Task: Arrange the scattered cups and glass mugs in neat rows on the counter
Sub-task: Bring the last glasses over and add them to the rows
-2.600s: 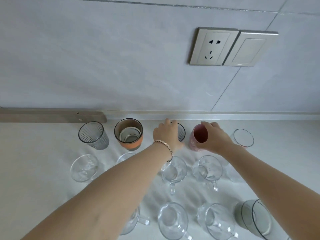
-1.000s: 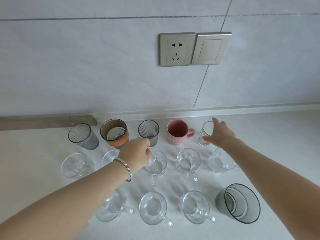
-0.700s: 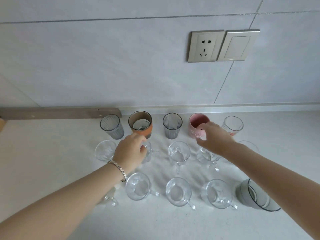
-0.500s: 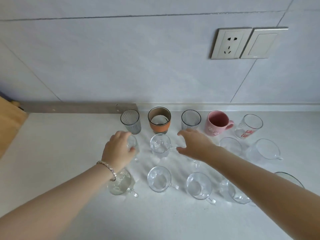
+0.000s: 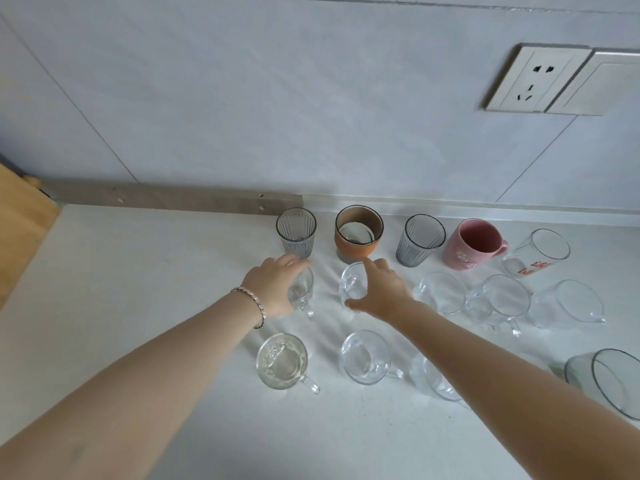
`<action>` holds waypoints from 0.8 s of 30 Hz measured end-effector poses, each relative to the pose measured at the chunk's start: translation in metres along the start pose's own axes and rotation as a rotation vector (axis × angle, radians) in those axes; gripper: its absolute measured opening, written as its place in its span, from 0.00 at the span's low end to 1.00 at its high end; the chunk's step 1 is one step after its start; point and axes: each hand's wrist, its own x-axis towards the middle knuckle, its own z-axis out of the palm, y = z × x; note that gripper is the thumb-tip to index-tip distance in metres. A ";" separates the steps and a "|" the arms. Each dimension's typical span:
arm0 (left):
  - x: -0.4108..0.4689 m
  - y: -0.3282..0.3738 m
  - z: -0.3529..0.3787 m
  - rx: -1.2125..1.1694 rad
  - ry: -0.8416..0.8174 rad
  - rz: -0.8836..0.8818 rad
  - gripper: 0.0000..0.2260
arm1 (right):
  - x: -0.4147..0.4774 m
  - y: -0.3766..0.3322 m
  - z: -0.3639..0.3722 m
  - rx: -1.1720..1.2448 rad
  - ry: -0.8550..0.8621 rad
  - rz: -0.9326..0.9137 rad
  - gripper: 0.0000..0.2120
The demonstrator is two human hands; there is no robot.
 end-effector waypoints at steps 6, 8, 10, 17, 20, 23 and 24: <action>-0.001 0.004 0.009 -0.216 0.124 -0.303 0.33 | -0.002 -0.002 0.003 0.029 0.037 -0.014 0.44; -0.002 0.006 0.010 -0.255 0.164 -0.363 0.31 | -0.001 -0.003 0.005 0.044 0.053 -0.027 0.43; -0.001 0.009 0.011 -0.241 0.187 -0.379 0.31 | -0.001 -0.004 0.008 0.045 0.058 -0.045 0.42; 0.000 0.006 0.014 -0.287 0.184 -0.329 0.32 | -0.002 -0.006 0.012 0.064 0.057 -0.044 0.42; 0.000 0.004 0.013 -0.300 0.184 -0.313 0.34 | -0.004 -0.005 0.010 0.054 0.044 -0.050 0.43; -0.002 0.004 0.015 -0.298 0.172 -0.299 0.36 | -0.005 -0.003 0.010 0.042 0.035 -0.047 0.43; -0.003 0.005 0.016 -0.291 0.168 -0.297 0.36 | -0.005 -0.003 0.010 0.038 0.031 -0.047 0.43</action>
